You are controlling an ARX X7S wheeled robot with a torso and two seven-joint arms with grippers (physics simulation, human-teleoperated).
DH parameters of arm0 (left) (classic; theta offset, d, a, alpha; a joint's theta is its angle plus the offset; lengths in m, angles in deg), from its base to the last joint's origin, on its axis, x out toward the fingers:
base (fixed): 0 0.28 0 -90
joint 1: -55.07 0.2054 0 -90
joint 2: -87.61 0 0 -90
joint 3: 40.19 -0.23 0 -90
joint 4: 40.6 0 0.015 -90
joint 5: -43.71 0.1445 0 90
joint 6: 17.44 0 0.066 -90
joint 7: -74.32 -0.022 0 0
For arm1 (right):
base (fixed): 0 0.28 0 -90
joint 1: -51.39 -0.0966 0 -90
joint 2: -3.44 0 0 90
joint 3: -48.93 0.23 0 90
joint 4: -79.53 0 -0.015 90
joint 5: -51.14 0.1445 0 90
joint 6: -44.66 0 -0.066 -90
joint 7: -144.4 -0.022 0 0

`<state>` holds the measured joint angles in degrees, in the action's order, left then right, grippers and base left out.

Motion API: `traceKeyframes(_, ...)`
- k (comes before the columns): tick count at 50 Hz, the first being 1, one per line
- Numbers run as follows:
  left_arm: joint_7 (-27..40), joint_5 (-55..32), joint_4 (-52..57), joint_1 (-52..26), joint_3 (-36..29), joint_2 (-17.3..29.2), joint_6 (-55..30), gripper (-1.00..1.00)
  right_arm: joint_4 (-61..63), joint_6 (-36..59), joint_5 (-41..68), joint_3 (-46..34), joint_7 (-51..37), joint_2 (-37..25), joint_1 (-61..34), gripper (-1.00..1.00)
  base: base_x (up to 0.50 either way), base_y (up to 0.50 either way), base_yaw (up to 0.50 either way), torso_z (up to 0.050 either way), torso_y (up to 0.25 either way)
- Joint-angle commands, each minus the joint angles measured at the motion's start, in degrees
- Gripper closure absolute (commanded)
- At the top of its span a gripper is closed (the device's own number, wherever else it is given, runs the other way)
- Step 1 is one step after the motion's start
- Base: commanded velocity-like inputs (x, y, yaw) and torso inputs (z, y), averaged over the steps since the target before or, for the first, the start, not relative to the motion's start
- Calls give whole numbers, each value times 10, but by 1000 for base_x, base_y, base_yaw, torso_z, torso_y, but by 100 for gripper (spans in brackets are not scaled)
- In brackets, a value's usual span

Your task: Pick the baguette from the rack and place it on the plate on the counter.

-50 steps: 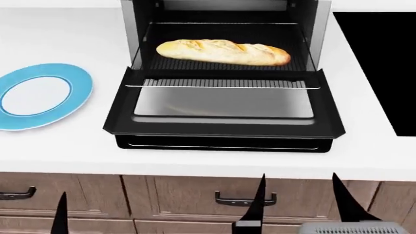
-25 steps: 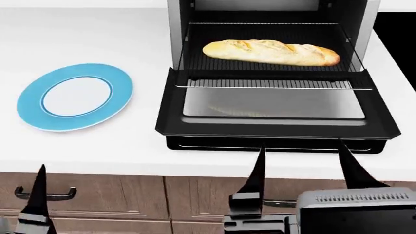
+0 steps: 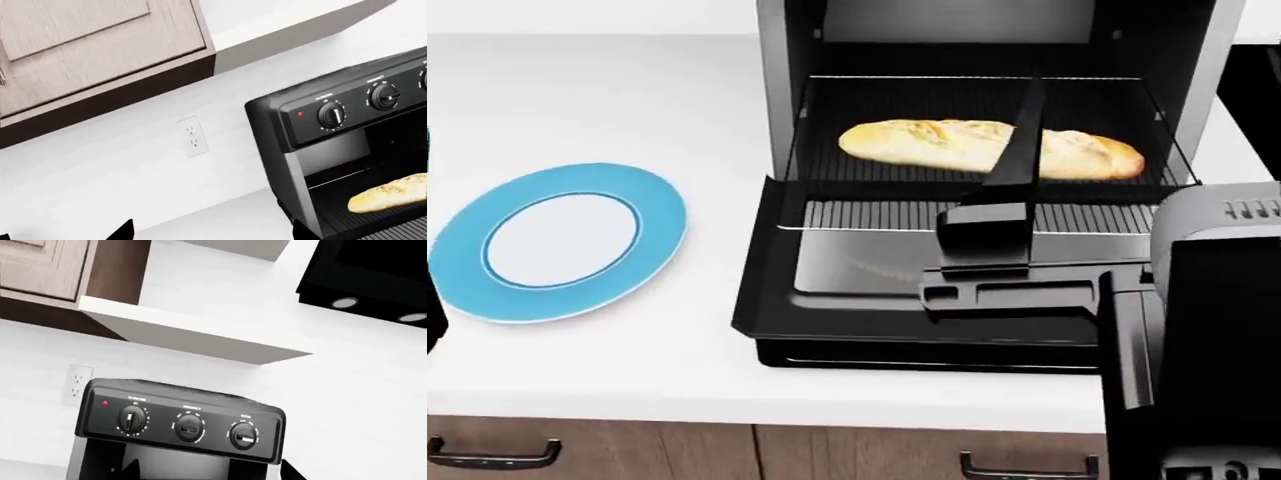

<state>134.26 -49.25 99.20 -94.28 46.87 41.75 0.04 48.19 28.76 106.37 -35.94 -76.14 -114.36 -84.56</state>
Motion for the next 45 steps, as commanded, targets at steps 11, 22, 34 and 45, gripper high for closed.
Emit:
traceKeyframes(11, 125, -189, -31, -171, -66, 60, -11, -100, 11, 15, 292, 33, -201, -78, -126, -100, 481, 0, 0, 41, 133)
traceKeyframes(22, 59, -119, -40, -124, -29, 47, -18, -100, 8, -13, 280, 37, -193, -90, -105, -100, 225, 0, 0, 22, 67)
traceKeyframes(34, -234, 140, -154, -160, -107, -53, -24, -100, 13, -110, 273, -4, -209, -164, -79, -100, 0, 0, 0, 0, 0)
traceKeyframes(45, -446, 257, -290, -200, -213, -120, 47, -100, 13, -196, 264, -60, -225, -227, -72, -100, 0, 0, 0, 0, 0)
